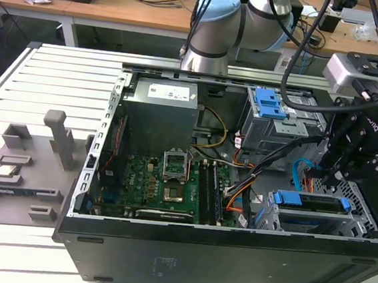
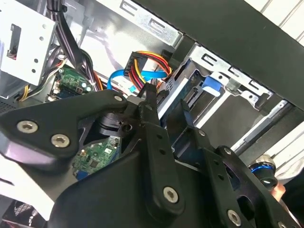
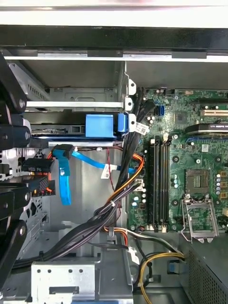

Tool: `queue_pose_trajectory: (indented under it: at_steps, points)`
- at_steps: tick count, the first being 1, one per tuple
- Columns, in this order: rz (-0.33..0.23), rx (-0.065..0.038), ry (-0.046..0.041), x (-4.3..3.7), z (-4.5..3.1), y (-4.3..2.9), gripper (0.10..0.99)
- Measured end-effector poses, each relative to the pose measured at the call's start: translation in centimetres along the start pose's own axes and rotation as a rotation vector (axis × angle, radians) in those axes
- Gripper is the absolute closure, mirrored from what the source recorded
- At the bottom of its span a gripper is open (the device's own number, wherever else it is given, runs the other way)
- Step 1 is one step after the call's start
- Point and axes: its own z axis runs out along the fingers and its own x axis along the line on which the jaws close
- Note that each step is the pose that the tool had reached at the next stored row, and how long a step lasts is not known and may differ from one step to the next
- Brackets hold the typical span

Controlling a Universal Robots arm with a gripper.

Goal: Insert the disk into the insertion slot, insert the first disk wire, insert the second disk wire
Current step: 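Insert the first disk wire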

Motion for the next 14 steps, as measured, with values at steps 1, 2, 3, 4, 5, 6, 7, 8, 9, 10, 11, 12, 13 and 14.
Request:
queue_pose_trajectory:
  at_steps: [1,2,3,4,5,6,7,8,9,10,11,12,13,14]
  points:
    - [0.0,0.0,0.0009,0.0,0.04,0.0,0.725]
    - [0.0,0.0,0.0008,0.0,0.04,0.0,0.725]
    - [0.0,0.0,0.0009,0.0,0.04,0.0,0.725]
    - [0.0,0.0,0.0008,0.0,0.05,0.0,0.725]
    - [0.0,0.0,0.0008,0.0,0.04,0.0,0.741]
    - [0.0,0.0,0.0008,0.0,0.05,0.0,0.804]
    - [0.0,0.0,0.0008,0.0,0.05,0.01,0.871]
    - [0.0,0.0,0.0008,0.0,0.05,0.0,0.918]
    - [0.0,0.0,0.0008,0.0,0.05,0.0,0.918]
    - [0.0,0.0,0.0005,0.1,0.07,0.0,0.918]
    - [0.0,0.0,0.0007,0.29,0.05,0.0,0.918]
    - [0.0,0.0,0.0008,0.55,0.05,-0.01,0.918]
    - [0.0,0.0,0.0008,0.89,0.06,-0.01,0.918]
    - [0.0,0.0,0.0008,1.22,0.06,-0.02,0.918]
